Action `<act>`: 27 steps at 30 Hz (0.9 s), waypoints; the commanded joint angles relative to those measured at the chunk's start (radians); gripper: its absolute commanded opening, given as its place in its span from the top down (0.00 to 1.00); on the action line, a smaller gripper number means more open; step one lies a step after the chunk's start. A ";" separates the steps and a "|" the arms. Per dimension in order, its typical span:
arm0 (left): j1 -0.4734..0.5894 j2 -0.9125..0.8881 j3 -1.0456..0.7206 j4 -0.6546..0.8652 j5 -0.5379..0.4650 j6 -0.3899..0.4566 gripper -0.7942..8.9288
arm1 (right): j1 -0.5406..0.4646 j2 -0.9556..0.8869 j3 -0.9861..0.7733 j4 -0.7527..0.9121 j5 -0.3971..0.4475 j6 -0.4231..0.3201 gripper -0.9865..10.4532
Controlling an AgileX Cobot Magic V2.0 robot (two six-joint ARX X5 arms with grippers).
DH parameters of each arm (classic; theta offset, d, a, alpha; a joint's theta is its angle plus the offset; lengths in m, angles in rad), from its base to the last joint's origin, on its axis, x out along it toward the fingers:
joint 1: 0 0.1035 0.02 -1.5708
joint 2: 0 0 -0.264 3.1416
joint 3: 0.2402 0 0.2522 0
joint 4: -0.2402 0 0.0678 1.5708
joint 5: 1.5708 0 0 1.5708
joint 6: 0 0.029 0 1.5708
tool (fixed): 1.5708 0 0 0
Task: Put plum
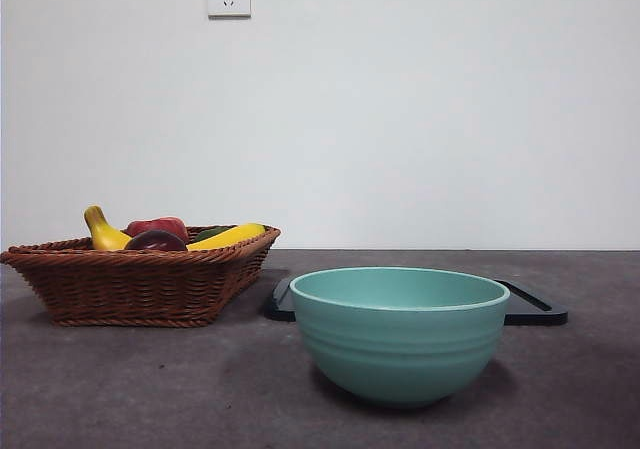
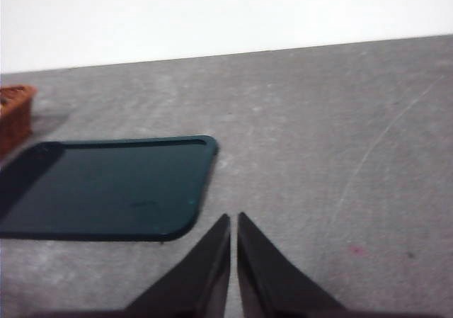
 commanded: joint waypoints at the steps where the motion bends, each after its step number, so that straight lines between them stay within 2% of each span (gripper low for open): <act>1: 0.002 -0.002 -0.020 -0.002 -0.002 -0.180 0.91 | -0.001 -0.002 -0.003 -0.003 -0.004 0.071 0.91; 6: 0.002 -0.002 -0.008 -0.013 -0.002 -0.300 0.91 | -0.001 -0.002 -0.002 -0.004 -0.009 0.150 0.91; 11: 0.002 -0.002 0.029 -0.035 0.039 -0.351 0.91 | -0.001 -0.001 0.032 -0.027 -0.009 0.212 0.91; 19: 0.002 0.018 0.156 -0.131 0.071 -0.375 0.91 | -0.001 0.007 0.195 -0.140 -0.009 0.211 0.91; 23: 0.002 0.073 0.247 -0.206 0.094 -0.362 0.91 | -0.001 0.053 0.308 -0.232 -0.025 0.181 0.91; 27: 0.002 0.150 0.338 -0.268 0.161 -0.311 0.91 | -0.001 0.135 0.432 -0.334 -0.053 0.138 0.91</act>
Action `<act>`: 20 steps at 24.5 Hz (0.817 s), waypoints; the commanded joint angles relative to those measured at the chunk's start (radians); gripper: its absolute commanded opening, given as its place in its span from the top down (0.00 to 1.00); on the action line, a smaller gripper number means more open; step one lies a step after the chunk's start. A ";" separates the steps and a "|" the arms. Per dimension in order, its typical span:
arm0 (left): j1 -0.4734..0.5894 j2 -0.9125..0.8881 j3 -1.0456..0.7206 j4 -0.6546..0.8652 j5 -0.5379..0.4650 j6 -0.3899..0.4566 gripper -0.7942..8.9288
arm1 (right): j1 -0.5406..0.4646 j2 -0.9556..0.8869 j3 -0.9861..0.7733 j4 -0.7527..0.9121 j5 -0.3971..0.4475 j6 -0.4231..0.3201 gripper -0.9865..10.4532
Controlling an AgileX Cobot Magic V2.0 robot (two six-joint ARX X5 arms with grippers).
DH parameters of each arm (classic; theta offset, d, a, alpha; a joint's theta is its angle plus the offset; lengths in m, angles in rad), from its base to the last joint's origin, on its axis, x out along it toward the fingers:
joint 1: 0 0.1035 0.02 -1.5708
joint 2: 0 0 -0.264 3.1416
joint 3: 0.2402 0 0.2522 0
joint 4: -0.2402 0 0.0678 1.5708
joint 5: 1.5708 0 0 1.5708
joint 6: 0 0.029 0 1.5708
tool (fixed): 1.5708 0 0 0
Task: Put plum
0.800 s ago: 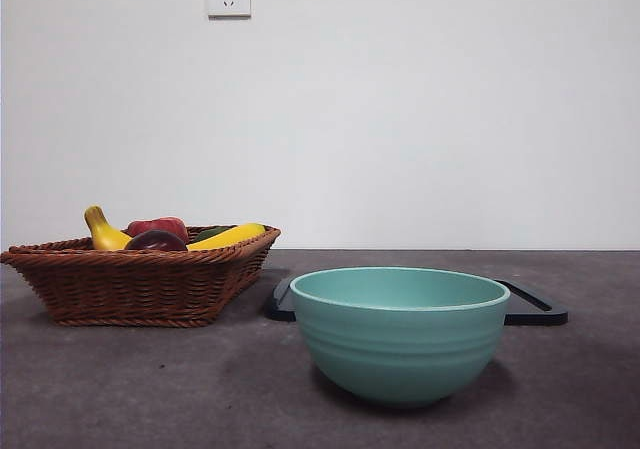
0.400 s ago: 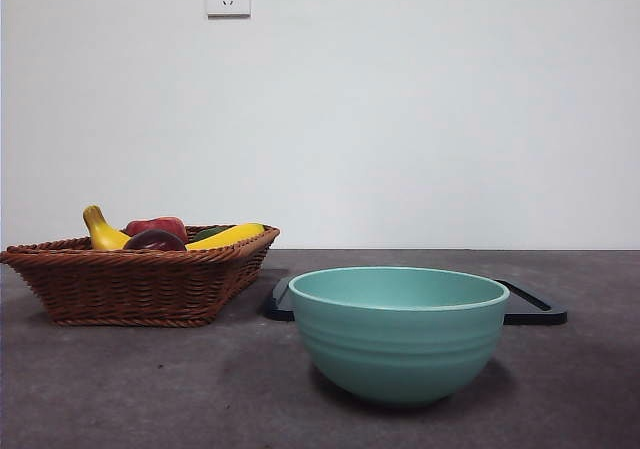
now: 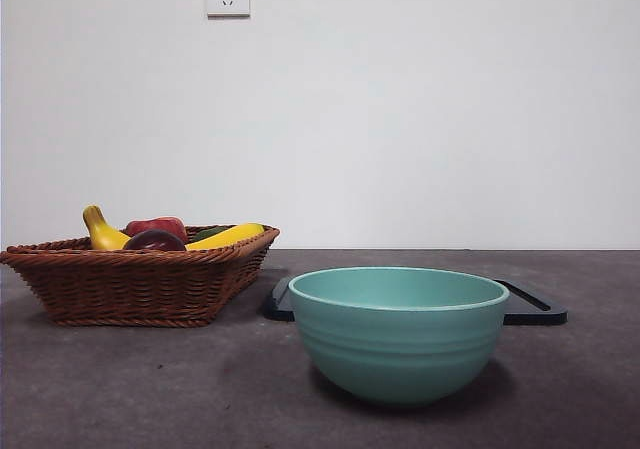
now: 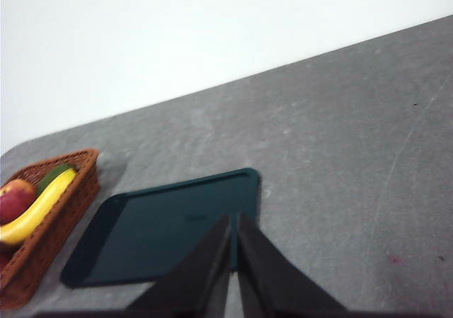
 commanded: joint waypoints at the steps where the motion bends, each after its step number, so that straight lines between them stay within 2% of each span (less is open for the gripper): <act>1: 0.002 0.051 0.071 -0.025 0.050 0.059 0.91 | -0.001 0.057 0.088 -0.053 -0.022 -0.055 0.91; 14: -0.013 0.362 0.369 -0.288 0.198 0.293 0.91 | 0.008 0.402 0.443 -0.368 -0.108 -0.234 0.91; 20: -0.064 0.530 0.521 -0.413 0.272 0.399 0.91 | 0.072 0.567 0.576 -0.535 -0.148 -0.324 0.91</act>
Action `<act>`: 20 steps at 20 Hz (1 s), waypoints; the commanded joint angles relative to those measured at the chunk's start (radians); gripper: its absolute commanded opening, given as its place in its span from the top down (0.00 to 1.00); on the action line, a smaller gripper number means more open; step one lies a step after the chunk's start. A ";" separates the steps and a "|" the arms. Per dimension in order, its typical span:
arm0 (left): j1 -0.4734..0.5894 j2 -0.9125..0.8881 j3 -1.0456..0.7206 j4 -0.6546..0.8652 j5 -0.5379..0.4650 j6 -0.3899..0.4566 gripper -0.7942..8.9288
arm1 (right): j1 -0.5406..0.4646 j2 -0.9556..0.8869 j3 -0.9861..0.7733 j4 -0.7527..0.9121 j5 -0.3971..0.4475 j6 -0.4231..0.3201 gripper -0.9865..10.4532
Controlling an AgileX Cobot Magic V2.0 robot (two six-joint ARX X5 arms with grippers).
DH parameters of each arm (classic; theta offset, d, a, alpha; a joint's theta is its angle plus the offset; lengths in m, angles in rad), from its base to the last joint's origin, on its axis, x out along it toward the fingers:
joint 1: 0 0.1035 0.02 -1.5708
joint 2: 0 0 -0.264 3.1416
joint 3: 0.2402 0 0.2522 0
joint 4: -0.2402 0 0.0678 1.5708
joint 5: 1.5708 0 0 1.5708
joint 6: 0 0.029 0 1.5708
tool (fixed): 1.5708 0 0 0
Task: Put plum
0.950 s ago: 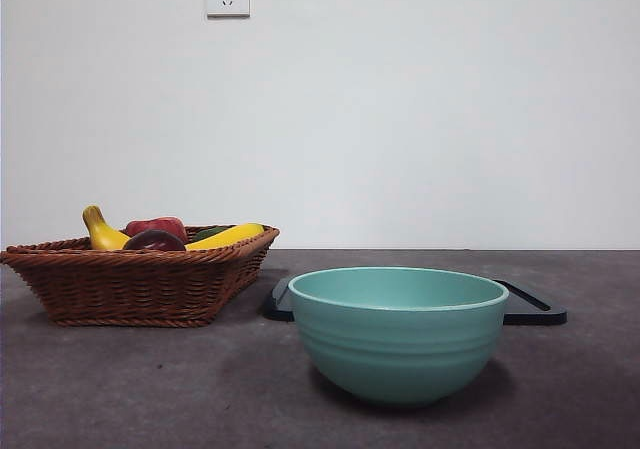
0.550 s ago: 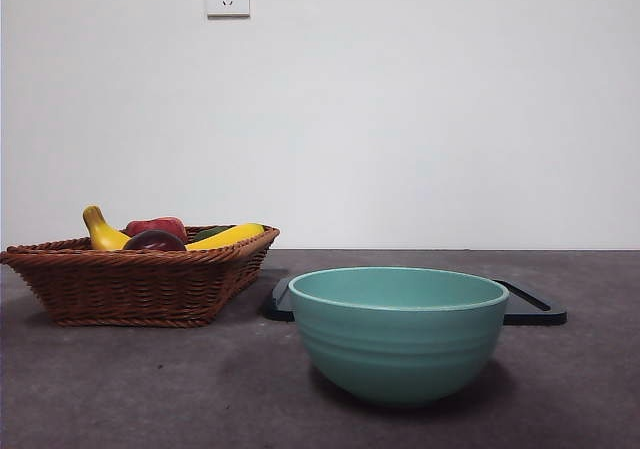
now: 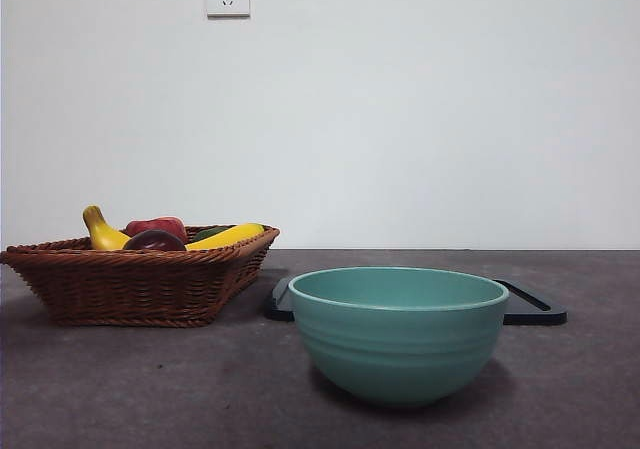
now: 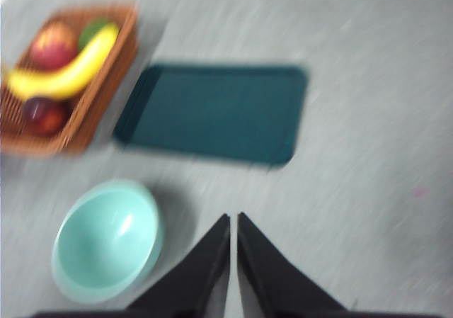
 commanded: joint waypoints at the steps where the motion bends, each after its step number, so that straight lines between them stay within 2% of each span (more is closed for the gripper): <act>1: -0.018 0.053 0.060 -0.033 0.047 0.077 0.91 | 0.033 0.056 0.040 -0.054 -0.011 -0.063 0.91; 6: -0.060 0.101 0.089 -0.082 0.066 0.115 0.91 | 0.104 0.110 0.048 -0.099 -0.010 -0.087 0.91; 10: -0.061 0.100 0.089 -0.083 0.065 0.121 0.91 | 0.116 0.114 0.048 -0.095 -0.011 -0.085 0.91; 11: -0.061 0.100 0.089 -0.083 0.065 0.121 0.88 | 0.116 0.114 0.048 -0.095 -0.011 -0.085 0.89; 15: -0.061 0.100 0.089 -0.084 0.065 0.119 0.56 | 0.116 0.114 0.048 -0.095 -0.014 -0.084 0.59; 17: -0.061 0.100 0.089 -0.084 0.065 0.114 0.45 | 0.116 0.114 0.048 -0.095 -0.014 -0.084 0.58; 20: -0.061 0.100 0.089 -0.085 0.066 0.112 0.43 | 0.116 0.114 0.048 -0.095 -0.014 -0.084 0.58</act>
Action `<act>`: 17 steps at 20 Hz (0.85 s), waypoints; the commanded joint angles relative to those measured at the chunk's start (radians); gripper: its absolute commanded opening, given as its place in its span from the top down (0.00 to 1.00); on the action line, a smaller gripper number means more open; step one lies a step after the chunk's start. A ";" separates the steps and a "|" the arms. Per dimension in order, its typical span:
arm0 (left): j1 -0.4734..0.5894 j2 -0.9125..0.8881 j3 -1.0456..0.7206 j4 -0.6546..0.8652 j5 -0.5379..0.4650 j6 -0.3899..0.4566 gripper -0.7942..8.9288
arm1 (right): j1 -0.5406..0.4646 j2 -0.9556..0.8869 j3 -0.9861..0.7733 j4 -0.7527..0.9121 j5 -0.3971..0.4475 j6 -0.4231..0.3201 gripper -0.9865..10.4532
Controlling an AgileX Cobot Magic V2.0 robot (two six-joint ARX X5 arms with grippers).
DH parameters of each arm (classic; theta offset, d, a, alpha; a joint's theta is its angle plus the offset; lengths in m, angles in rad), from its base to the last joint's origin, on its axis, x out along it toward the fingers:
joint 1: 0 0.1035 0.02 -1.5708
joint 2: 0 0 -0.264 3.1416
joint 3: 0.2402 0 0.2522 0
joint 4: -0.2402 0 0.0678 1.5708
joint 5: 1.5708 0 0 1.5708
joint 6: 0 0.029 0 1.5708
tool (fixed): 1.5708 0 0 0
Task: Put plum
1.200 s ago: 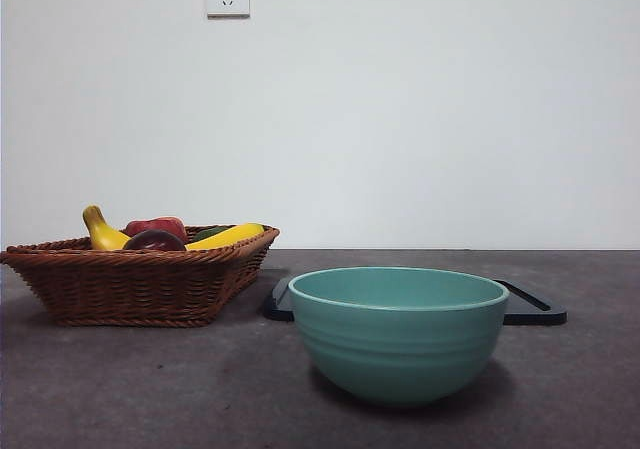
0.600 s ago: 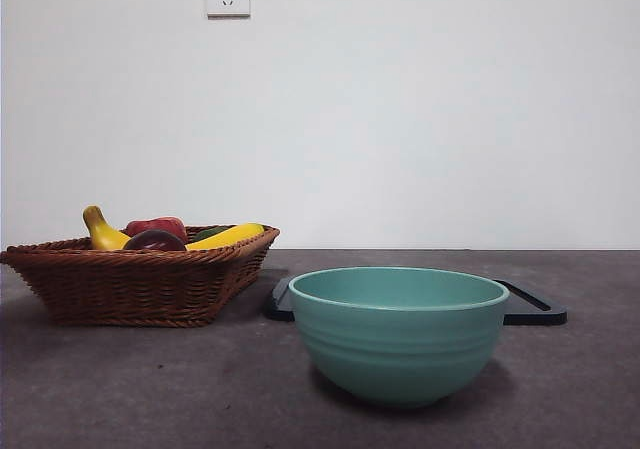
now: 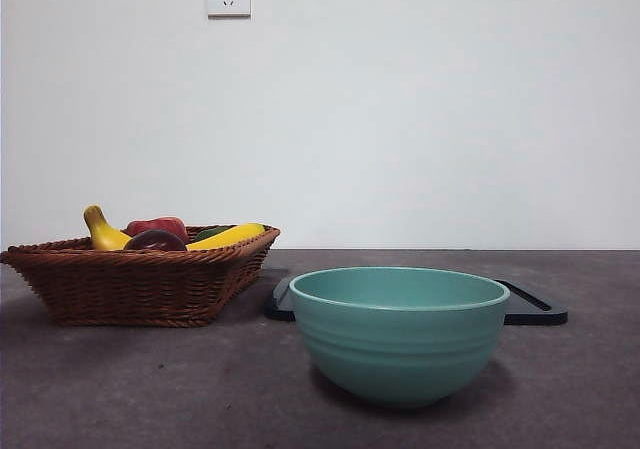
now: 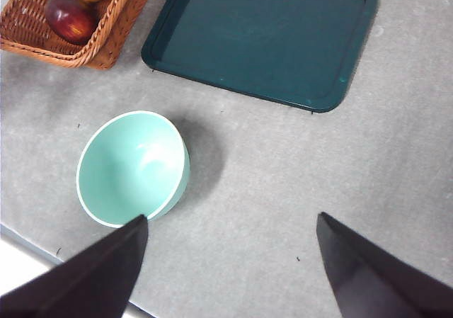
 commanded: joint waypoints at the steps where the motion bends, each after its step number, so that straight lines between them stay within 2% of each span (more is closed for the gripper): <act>1: -0.003 0.005 0.019 0.003 0.004 0.011 0.43 | 0.002 0.008 0.021 0.006 -0.004 -0.009 0.58; 7: -0.003 0.006 0.019 0.008 0.004 0.010 0.44 | 0.002 0.008 0.021 0.006 -0.004 -0.009 0.58; 12: -0.022 0.048 0.057 0.031 -0.004 -0.030 0.44 | 0.002 0.008 0.021 0.007 -0.003 -0.009 0.58; 17: -0.088 0.196 0.205 0.032 -0.109 -0.037 0.44 | 0.002 0.008 0.021 0.007 -0.003 -0.009 0.58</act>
